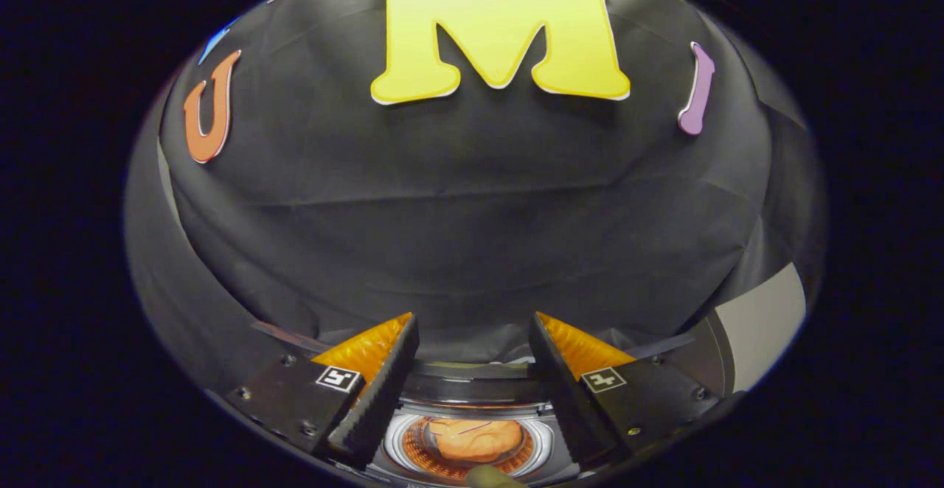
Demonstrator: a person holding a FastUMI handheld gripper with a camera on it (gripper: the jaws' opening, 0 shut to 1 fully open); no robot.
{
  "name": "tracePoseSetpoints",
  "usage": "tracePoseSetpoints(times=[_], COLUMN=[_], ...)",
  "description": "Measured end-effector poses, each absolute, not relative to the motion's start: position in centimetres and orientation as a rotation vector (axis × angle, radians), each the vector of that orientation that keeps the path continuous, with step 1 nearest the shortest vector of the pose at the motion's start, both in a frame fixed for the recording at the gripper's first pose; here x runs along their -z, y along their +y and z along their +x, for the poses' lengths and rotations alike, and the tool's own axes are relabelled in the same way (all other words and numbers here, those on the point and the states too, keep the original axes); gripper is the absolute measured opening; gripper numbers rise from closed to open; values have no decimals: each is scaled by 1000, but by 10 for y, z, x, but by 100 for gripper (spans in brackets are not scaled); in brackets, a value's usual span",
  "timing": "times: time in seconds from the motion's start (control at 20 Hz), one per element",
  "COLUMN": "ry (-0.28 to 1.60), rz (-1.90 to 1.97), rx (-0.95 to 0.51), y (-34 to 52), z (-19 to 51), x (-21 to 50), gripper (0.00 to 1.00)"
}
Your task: Put the clothes into the washing machine and then close the washing machine lid.
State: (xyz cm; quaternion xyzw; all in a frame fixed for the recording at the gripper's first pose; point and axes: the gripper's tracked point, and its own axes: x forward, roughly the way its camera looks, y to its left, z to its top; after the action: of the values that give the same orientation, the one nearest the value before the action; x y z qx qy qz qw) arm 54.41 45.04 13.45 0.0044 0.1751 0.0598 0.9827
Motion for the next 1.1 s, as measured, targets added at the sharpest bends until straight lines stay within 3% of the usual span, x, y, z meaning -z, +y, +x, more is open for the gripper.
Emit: tracePoseSetpoints(times=[1.1], ry=[293], rz=[-13], rx=[-134], y=[442], z=[468], x=[-110], gripper=[94])
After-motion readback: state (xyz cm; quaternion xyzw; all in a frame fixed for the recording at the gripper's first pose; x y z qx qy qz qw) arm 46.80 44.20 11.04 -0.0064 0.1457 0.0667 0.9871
